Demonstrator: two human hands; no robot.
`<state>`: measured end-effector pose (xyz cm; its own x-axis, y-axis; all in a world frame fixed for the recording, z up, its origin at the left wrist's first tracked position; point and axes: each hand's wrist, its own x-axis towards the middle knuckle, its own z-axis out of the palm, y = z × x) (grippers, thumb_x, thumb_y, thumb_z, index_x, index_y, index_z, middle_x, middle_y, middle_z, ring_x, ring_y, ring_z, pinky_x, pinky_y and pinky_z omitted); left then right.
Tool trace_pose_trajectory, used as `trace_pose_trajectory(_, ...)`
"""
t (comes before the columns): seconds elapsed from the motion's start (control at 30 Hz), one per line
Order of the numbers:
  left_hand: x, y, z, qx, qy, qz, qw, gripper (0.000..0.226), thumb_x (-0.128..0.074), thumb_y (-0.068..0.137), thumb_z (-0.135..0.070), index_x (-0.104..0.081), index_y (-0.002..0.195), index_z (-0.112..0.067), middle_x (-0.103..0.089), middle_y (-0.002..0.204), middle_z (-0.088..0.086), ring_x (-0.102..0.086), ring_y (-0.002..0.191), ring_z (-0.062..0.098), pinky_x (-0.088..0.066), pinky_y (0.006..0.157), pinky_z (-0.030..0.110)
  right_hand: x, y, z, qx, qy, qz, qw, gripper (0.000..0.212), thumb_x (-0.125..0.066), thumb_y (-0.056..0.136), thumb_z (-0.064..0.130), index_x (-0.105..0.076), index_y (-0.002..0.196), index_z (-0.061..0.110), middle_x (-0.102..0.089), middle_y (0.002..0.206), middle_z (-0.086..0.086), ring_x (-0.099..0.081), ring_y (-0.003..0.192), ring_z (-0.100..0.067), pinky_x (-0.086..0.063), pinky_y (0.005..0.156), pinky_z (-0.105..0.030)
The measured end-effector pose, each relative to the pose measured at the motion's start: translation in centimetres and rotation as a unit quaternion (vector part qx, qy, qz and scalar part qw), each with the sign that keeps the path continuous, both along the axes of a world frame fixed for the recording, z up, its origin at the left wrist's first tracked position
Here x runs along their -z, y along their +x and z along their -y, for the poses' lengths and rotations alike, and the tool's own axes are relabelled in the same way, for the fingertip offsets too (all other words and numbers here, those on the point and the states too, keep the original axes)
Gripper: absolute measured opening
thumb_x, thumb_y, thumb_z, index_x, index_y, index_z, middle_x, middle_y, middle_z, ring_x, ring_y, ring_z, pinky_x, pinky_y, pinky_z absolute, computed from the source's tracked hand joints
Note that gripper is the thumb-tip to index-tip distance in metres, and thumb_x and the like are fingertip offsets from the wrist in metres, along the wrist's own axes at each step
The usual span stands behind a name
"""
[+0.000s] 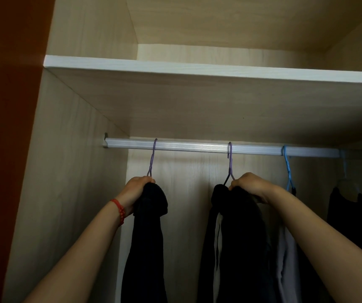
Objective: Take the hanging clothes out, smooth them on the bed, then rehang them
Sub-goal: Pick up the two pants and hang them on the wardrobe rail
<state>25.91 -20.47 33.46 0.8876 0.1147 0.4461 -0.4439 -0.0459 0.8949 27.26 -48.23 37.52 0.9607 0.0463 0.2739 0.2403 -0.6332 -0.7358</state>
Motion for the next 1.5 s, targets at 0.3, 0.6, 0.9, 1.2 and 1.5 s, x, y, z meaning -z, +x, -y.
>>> trace_pose_trajectory(0.3,-0.8,-0.3,-1.3,-0.045,0.121,-0.067,0.989,0.021,-0.053,0.085,-0.017,-0.064,0.092,0.0,-0.063,0.099,0.016,-0.057,0.099,0.03,-0.047,0.085,0.039,0.4,-0.8,0.5,-0.002,0.003,0.031,1.0,0.023,-0.051,0.091,0.024,-0.056,0.086,0.001,-0.051,0.069,-0.007,-0.051,0.059,-0.016,-0.039,0.049,-0.022)
trace_pose_trajectory(0.6,-3.1,-0.5,-0.5,-0.2,0.27,-0.066,0.939,0.024,-0.049,0.09,-0.017,-0.065,0.08,-0.002,-0.046,0.057,0.002,-0.039,0.051,0.015,-0.031,0.049,0.023,0.5,-0.5,0.0,0.045,-0.02,0.059,0.997,0.029,-0.052,0.091,0.024,-0.059,0.103,-0.001,-0.051,0.073,-0.007,-0.054,0.061,-0.019,-0.042,0.045,-0.023)
trace_pose_trajectory(0.9,-3.2,0.8,-1.4,-0.257,0.288,-0.045,0.921,0.024,-0.056,0.084,-0.009,-0.067,0.089,0.012,-0.053,0.061,0.01,-0.046,0.052,0.019,-0.037,0.055,0.026,0.9,0.6,-1.3,0.063,-0.032,0.128,0.989,0.026,-0.057,0.086,0.013,-0.064,0.102,-0.007,-0.061,0.093,-0.017,-0.057,0.069,-0.023,-0.038,0.045,-0.021)
trace_pose_trajectory(1.2,-2.8,1.1,-3.0,-0.279,0.276,-0.041,0.919,0.025,-0.051,0.087,-0.009,-0.066,0.093,0.011,-0.063,0.081,0.022,-0.052,0.063,0.027,-0.04,0.065,0.03,1.3,0.8,-4.0,0.052,-0.024,0.143,0.988,0.025,-0.058,0.085,0.013,-0.065,0.1,-0.006,-0.065,0.1,-0.018,-0.061,0.084,-0.026,-0.042,0.064,-0.026)
trace_pose_trajectory(1.5,-2.9,0.6,-3.0,-0.267,0.287,-0.042,0.919,0.025,-0.049,0.088,-0.009,-0.067,0.091,0.009,-0.062,0.075,0.012,-0.05,0.06,0.019,-0.036,0.054,0.025,1.5,0.8,-5.6,0.051,-0.029,0.148,0.987,0.022,-0.056,0.085,0.013,-0.063,0.096,-0.005,-0.057,0.088,-0.014,-0.056,0.075,-0.025,-0.04,0.052,-0.023)
